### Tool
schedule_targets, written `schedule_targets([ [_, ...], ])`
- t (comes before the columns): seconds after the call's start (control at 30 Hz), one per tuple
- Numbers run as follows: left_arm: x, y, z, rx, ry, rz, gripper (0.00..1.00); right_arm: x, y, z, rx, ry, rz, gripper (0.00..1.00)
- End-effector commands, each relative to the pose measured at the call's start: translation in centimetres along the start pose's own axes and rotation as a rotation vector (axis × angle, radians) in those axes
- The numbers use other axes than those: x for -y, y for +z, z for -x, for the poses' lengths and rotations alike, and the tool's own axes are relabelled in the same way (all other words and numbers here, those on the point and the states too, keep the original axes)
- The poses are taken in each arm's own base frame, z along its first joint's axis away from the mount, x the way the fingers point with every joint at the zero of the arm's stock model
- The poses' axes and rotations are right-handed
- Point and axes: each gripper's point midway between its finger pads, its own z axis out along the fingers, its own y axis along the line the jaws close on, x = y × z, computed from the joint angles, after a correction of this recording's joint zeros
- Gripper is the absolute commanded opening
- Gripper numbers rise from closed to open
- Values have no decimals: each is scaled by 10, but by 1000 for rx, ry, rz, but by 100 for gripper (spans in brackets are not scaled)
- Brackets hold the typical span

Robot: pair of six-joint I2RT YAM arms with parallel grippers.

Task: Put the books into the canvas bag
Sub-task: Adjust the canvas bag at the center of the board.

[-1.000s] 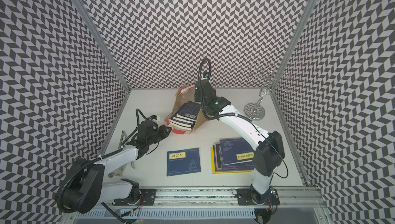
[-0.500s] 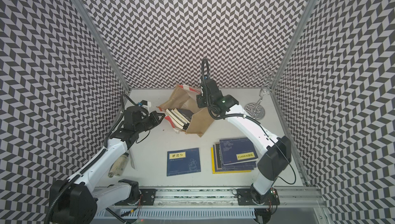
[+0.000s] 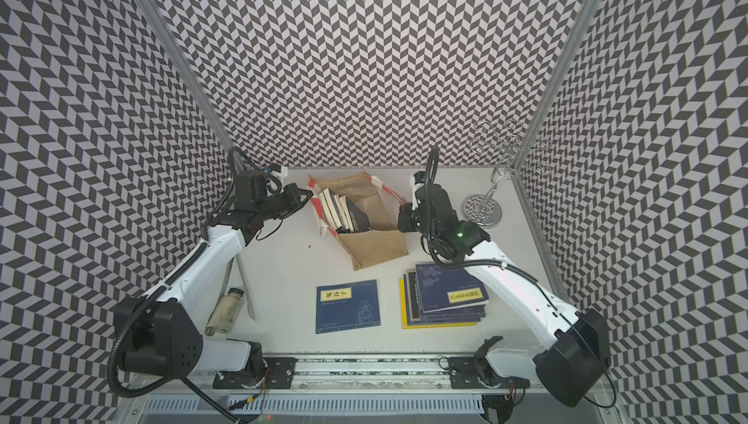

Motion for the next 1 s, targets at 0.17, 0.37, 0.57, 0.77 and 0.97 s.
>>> schedule_targets([
  [0.17, 77, -3, 42, 115, 189, -165, 0, -19, 4, 19, 143, 203, 183, 0],
  [0.37, 47, 17, 27, 56, 132, -106, 0, -28, 5, 25, 161, 180, 231, 1],
  [0.57, 42, 24, 23, 39, 114, -106, 4, -31, 7, 28, 168, 158, 241, 14],
  [0.77, 46, 23, 22, 33, 117, -125, 14, -33, 15, 26, 146, 144, 241, 43],
  [0.97, 51, 20, 18, 27, 124, -143, 35, -32, 21, 29, 140, 116, 214, 58],
])
